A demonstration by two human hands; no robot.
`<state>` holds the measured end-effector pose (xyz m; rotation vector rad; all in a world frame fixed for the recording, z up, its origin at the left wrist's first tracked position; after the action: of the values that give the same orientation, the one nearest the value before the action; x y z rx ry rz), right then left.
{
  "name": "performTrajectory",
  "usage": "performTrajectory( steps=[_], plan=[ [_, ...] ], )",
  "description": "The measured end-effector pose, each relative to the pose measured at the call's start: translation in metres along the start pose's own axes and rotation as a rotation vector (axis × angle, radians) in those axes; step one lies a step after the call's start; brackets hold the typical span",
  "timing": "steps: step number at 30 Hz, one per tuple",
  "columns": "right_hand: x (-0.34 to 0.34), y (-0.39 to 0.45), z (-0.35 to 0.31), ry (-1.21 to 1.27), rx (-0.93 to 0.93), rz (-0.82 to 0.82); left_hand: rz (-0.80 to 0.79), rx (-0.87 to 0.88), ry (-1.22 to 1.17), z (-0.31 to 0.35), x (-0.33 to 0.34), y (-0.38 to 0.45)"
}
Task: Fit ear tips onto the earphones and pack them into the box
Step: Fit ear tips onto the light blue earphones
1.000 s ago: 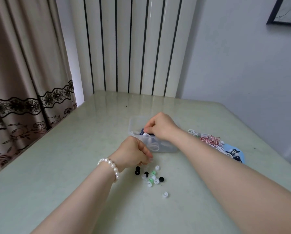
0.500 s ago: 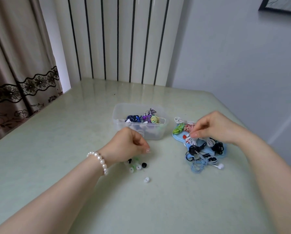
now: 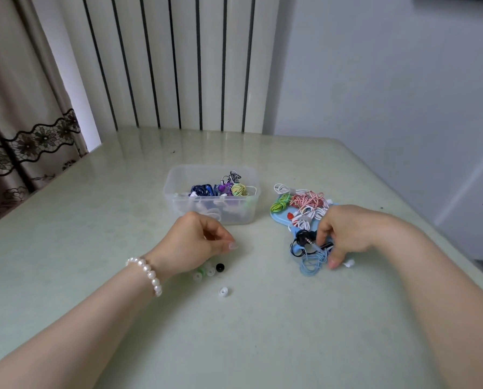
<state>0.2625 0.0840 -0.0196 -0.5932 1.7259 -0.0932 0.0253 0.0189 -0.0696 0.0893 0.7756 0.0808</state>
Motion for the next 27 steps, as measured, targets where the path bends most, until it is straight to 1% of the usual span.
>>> performTrajectory(
  steps=[4,11,13,15,18,22,25,27],
  plan=[
    [0.005,0.0,-0.001,-0.051,-0.022,0.016,-0.013,-0.012,-0.017,0.002,0.001,-0.001],
    [0.0,-0.007,0.008,0.133,-0.117,0.053,0.005,0.002,-0.02,0.004,-0.001,-0.002],
    [-0.005,-0.008,0.01,0.292,-0.195,0.083,0.003,0.003,-0.022,0.004,-0.001,-0.002],
    [-0.011,-0.012,0.009,0.523,-0.289,0.124,0.005,0.003,-0.028,0.004,0.0,-0.002],
    [-0.018,-0.014,0.009,0.847,-0.395,0.242,0.008,-0.001,-0.043,0.004,0.0,-0.002],
    [-0.022,-0.008,0.008,1.155,-0.444,0.417,0.012,-0.011,-0.077,0.005,0.0,-0.002],
    [-0.021,-0.006,0.004,1.41,-0.461,0.477,0.044,-0.043,-0.126,0.004,-0.001,-0.003],
    [-0.018,-0.004,0.0,1.483,-0.448,0.512,0.054,-0.063,-0.165,0.004,-0.001,-0.003]
  ],
)
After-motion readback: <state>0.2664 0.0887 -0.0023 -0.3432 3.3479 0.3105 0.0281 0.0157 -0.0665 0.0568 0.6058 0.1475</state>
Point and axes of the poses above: each hand's wrist, its own y-axis towards the middle knuckle, its own x-axis out of the palm, z = x × y, the point moved 2 cm from there along y, towards the middle knuckle, and after that the axes turned 10 degrees about y, right-handed, at the moved point
